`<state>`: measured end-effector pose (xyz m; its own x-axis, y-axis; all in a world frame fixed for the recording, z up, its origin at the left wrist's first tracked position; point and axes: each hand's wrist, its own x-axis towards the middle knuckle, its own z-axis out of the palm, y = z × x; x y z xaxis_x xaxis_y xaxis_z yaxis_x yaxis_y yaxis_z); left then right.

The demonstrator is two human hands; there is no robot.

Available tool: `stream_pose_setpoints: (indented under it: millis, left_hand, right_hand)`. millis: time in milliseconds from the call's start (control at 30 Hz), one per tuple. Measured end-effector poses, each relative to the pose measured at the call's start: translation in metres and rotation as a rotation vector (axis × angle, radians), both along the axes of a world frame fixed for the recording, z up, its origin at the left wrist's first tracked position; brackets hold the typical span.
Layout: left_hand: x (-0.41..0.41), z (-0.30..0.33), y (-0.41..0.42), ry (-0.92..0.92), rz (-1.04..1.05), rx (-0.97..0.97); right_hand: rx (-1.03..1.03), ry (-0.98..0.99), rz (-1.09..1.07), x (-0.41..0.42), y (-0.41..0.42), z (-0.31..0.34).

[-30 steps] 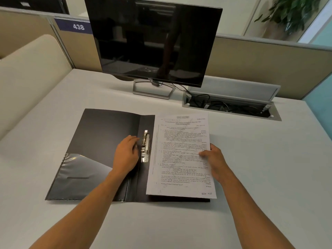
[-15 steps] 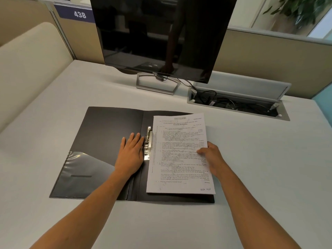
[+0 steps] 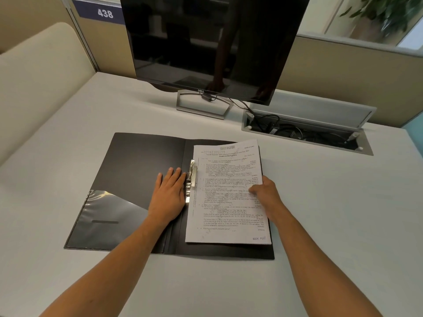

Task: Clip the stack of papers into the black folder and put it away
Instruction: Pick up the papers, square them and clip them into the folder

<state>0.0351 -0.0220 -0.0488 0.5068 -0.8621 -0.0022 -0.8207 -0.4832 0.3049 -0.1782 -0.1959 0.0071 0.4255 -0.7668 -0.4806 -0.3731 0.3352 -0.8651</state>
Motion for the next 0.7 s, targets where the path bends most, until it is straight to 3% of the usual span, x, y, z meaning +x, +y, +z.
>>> stream_pose_setpoints:
  millis: [500, 700]
  left_hand:
    - [-0.001, 0.001, 0.0, -0.011, 0.002, 0.023]
    - [-0.002, 0.003, 0.0, -0.012, 0.005, 0.029]
  right_hand:
    - [-0.107, 0.051, 0.045, -0.001, 0.006, -0.005]
    - [-0.335, 0.211, 0.055, 0.001, 0.01, -0.007]
